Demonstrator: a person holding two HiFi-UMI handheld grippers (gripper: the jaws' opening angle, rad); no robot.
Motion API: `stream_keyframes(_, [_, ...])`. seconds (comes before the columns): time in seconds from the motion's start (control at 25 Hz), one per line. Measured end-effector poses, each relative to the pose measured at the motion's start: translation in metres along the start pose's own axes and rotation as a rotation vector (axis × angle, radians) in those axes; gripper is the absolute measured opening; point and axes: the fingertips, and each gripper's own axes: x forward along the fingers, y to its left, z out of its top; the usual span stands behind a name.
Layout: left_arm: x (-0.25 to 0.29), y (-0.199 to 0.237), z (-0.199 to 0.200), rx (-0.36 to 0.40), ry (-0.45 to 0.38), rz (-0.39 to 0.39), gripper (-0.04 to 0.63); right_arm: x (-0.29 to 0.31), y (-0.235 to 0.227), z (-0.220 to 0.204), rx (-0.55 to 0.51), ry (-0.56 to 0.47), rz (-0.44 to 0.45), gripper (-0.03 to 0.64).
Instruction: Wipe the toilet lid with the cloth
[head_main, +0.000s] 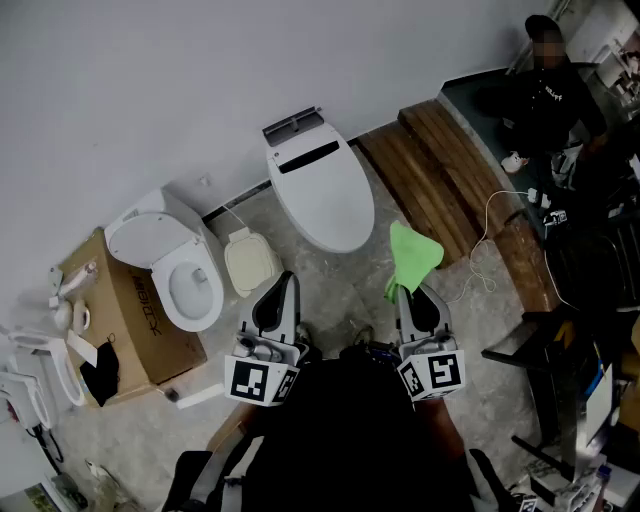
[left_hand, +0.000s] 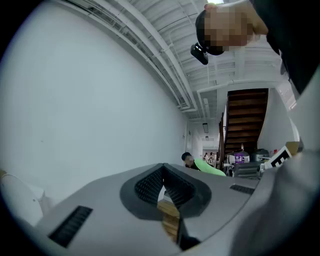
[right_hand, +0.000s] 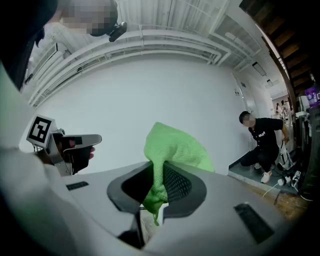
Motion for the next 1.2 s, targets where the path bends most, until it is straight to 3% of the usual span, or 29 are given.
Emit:
stream_keyframes(0.48, [0.007, -0.02, -0.004, 0.004, 0.007, 0.002, 0.003, -0.011, -0.016, 0.003, 0.035, -0.019, 0.015, 0.067])
stream_keyframes(1.2, [0.027, -0.096, -0.02, 0.044, 0.019, 0.075, 0.003, -0.03, -0.079, -0.005, 0.033, -0.002, 0.127, 0.067])
